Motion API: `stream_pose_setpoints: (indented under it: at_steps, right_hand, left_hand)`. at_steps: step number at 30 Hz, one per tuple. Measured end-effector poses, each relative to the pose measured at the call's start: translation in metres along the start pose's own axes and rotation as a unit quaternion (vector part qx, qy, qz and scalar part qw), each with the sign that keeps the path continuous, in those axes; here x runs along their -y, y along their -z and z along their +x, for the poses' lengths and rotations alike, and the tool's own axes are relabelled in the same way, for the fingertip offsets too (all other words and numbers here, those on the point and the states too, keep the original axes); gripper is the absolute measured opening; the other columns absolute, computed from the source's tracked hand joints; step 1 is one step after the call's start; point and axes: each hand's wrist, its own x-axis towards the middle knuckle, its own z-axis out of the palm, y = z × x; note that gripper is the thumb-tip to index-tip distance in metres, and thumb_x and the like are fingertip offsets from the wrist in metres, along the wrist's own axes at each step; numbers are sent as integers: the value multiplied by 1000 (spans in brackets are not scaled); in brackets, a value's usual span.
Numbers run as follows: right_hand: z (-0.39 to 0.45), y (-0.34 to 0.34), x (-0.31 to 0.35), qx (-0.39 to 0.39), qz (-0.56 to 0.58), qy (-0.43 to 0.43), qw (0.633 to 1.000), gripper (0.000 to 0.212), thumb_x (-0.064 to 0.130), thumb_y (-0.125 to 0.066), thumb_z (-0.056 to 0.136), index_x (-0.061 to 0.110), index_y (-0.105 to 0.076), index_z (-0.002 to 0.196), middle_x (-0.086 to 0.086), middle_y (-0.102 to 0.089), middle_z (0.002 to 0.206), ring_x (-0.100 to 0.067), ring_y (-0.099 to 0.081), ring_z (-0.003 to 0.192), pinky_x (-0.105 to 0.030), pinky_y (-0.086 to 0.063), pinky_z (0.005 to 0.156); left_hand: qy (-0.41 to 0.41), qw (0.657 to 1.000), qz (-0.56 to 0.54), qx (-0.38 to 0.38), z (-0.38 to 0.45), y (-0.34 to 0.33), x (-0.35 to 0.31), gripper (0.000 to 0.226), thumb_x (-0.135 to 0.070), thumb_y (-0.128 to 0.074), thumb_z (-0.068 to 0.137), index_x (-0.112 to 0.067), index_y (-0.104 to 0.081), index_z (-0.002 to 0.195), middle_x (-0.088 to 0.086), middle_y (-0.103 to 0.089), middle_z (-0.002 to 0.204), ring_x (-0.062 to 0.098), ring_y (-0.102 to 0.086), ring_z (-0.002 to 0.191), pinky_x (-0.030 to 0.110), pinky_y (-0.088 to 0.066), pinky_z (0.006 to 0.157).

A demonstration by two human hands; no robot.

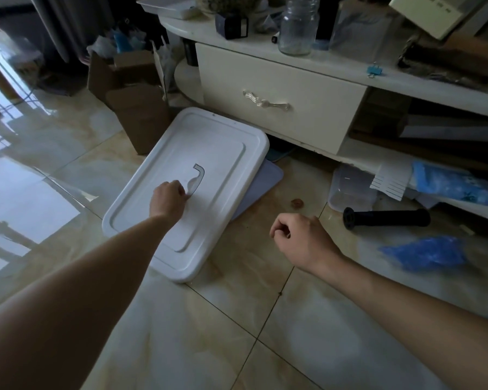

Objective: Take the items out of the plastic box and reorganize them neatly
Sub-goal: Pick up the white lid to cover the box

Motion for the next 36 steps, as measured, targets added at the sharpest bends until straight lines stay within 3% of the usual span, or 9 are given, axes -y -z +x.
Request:
stream_pose_setpoints:
  at_steps: [2, 5, 11, 16, 21, 25, 28, 32, 36]
  right_hand:
    - [1, -1, 1, 2, -3, 5, 1000, 21, 13, -49, 92, 16, -69, 85, 5, -65, 70, -3, -54, 54, -9, -33, 43]
    - [0, -6, 2, 11, -5, 8, 1000, 21, 13, -49, 93, 17, -69, 85, 6, -64, 69, -3, -53, 54, -9, -34, 43]
    - [2, -18, 4, 26, -3, 10, 1000, 21, 14, -49, 93, 19, -68, 83, 7, -64, 72, -4, -58, 61, -12, -39, 51]
    - [5, -20, 7, 19, 4, 12, 1000, 21, 14, -50, 92, 19, -68, 82, 8, -65, 73, -3, -57, 63, -11, -38, 51]
    - [0, -19, 7, 22, 12, 12, 1000, 21, 14, -50, 92, 17, -69, 85, 5, -66, 78, -3, -58, 67, -11, -37, 52]
    - [-7, -12, 1, 6, 20, -14, 1000, 18, 15, -51, 92, 19, -68, 88, 5, -67, 84, -10, -63, 76, -20, -47, 61]
    - [-9, 1, -9, -42, 3, -11, 999, 15, 18, -53, 93, 18, -63, 105, -2, -65, 104, -18, -61, 93, -26, -50, 76]
    - [-16, 36, -27, -155, -50, -19, 986, 49, 32, -58, 94, 17, -42, 137, -12, -40, 141, -28, -43, 126, -37, -45, 96]
    - [-35, 97, -55, -313, -120, -57, 940, 72, 48, -55, 91, 14, -30, 149, -18, -23, 157, -38, -25, 142, -54, -31, 108]
  left_hand:
    - [-75, 996, 44, -32, -3, -4, 2, 17, -29, -57, 95, -14, -61, 102, 11, -62, 100, 30, -58, 92, 39, -50, 70]
    - [-59, 997, -6, -43, -7, -9, -2, 35, -46, -53, 94, -18, -59, 115, 10, -57, 109, 28, -55, 99, 41, -52, 78]
    - [-12, 998, -56, -27, -1, -9, -14, 29, -40, -67, 86, -24, -71, 110, 8, -57, 106, 27, -54, 104, 35, -48, 83]
    - [40, 998, -51, 15, 1, -10, -26, 46, -48, -71, 80, -14, -68, 111, 9, -48, 117, 26, -42, 114, 39, -43, 93]
    - [94, 990, -41, 101, -5, -3, -32, 65, -69, -77, 59, -18, -57, 92, 9, -40, 120, 30, -32, 118, 46, -38, 96]
    - [35, 993, -30, 108, -27, 0, -46, 55, -67, -79, 58, -22, -60, 83, 4, -38, 116, 28, -30, 117, 45, -36, 93]
    - [-24, 992, -32, 118, -48, 13, -69, 51, -65, -80, 58, -22, -63, 81, 2, -35, 115, 25, -28, 115, 41, -35, 89]
    - [-168, 974, 13, 150, -82, 39, -116, 50, -63, -81, 58, -20, -60, 74, -3, -32, 115, 23, -27, 113, 39, -32, 89]
    - [-345, 917, 95, 177, -131, 67, -180, 45, -61, -79, 61, -24, -64, 82, -7, -27, 116, 14, -22, 106, 37, -34, 92]
